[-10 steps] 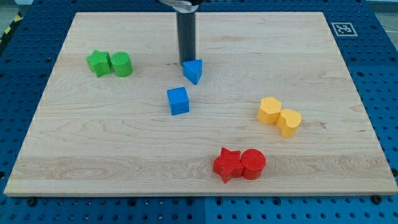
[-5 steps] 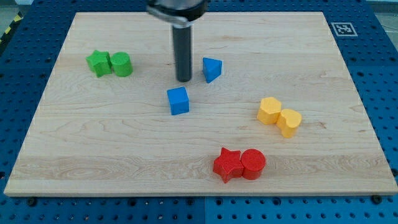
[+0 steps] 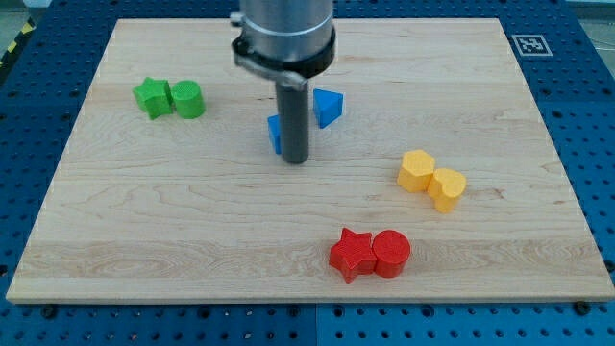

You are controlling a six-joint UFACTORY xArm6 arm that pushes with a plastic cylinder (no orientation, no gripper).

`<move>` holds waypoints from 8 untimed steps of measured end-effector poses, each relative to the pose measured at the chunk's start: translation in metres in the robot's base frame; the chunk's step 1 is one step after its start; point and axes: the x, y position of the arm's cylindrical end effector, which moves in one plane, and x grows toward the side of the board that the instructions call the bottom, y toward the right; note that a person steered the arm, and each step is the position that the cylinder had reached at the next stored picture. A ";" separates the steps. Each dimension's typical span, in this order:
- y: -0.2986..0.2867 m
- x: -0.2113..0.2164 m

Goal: Push the blue blocks towards the center of the board

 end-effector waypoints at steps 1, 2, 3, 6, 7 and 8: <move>0.004 -0.002; -0.042 0.011; -0.076 0.008; -0.001 -0.022; 0.028 -0.025; 0.040 -0.025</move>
